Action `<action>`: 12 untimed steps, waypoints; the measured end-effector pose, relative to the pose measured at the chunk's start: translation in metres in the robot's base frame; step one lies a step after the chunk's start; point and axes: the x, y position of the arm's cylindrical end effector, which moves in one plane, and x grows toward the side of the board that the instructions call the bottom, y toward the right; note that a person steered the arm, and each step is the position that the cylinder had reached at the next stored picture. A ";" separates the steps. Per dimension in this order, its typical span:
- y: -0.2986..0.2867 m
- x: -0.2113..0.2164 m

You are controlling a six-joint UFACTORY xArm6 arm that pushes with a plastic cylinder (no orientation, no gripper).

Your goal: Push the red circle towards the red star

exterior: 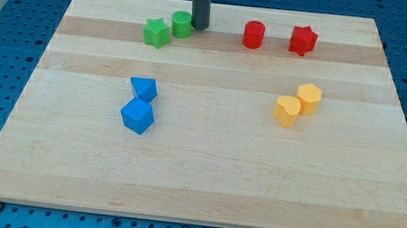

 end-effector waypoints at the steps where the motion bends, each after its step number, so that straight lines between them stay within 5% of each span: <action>1: 0.000 -0.008; 5: 0.054 0.025; 8: 0.098 0.003; 12: 0.056 0.038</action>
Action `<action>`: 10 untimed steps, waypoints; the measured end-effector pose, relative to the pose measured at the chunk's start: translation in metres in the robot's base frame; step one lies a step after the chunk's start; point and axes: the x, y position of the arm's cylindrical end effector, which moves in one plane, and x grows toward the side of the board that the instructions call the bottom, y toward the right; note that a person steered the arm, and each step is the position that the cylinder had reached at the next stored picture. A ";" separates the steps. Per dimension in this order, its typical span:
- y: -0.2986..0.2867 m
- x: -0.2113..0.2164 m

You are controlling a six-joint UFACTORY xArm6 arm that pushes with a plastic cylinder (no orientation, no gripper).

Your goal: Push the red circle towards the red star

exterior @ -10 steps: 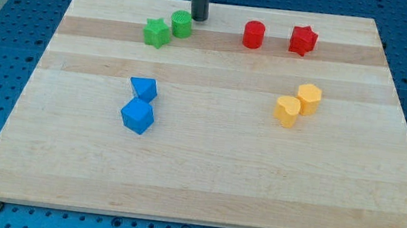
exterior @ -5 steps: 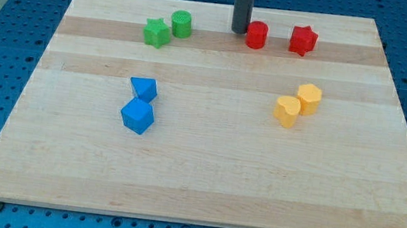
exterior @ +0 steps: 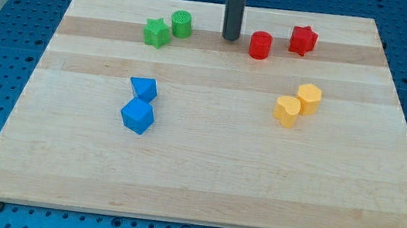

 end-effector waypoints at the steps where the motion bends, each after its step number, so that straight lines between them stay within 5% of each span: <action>1: -0.010 0.001; 4: 0.032 0.064; 7: 0.035 -0.004; 10: 0.039 0.044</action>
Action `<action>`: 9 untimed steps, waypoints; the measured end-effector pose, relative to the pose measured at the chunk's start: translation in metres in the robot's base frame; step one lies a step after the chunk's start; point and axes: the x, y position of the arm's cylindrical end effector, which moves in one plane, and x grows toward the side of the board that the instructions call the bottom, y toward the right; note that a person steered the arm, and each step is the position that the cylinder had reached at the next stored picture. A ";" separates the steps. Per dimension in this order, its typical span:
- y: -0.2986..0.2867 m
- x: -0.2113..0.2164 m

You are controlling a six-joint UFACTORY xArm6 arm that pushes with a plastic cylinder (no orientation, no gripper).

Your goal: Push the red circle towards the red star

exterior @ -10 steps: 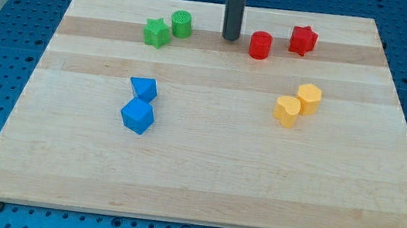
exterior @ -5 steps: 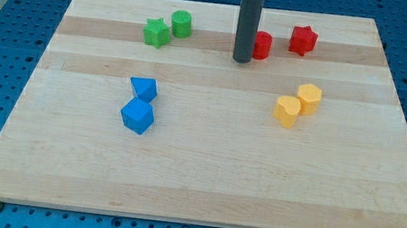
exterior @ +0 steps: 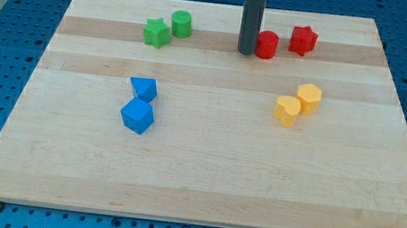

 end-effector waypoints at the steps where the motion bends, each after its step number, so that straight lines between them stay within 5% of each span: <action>1: 0.000 0.003; 6: 0.046 0.005; 9: 0.013 0.000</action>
